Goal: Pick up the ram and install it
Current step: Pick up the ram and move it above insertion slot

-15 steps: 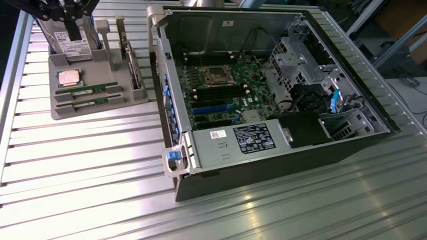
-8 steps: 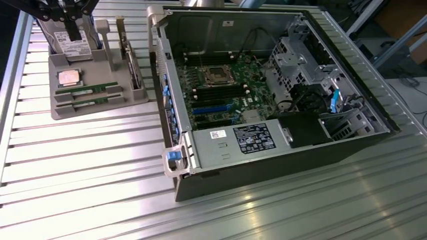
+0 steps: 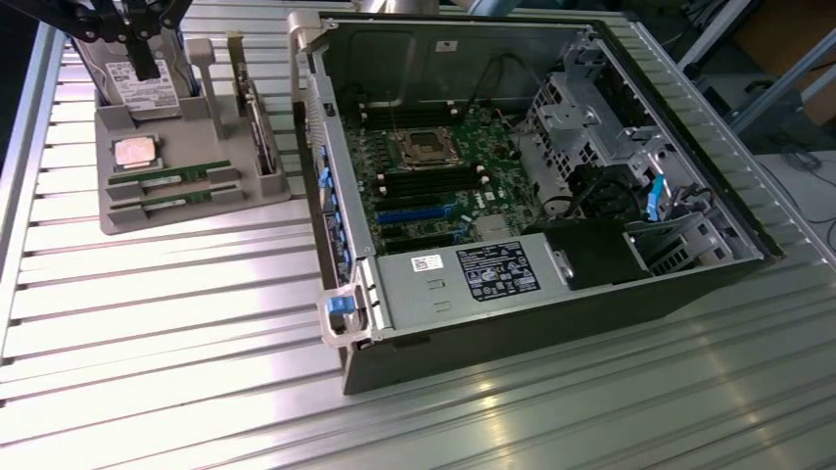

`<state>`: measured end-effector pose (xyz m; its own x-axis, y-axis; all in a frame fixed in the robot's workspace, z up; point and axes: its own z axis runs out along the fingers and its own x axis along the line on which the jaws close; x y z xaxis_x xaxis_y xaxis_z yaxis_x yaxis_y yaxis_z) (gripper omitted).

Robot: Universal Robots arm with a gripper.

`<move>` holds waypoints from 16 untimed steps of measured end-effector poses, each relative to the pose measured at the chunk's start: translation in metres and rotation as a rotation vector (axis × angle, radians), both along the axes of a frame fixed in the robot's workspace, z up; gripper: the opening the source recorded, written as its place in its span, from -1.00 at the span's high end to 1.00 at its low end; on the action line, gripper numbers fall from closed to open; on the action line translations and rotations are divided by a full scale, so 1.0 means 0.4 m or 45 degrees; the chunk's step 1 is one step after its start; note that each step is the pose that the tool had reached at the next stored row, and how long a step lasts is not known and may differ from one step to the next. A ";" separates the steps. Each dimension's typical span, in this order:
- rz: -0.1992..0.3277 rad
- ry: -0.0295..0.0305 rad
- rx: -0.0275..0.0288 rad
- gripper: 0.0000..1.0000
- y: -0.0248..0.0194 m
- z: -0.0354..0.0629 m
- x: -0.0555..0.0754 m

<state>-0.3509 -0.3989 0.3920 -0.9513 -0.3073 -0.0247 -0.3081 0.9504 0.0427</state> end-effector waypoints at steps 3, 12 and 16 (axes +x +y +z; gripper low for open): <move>0.015 0.0000 0.0000 0.79 0.000 0.000 0.000; 0.053 0.0001 0.0000 0.79 0.000 0.000 0.000; 0.070 0.0000 0.0000 0.79 0.000 0.000 0.000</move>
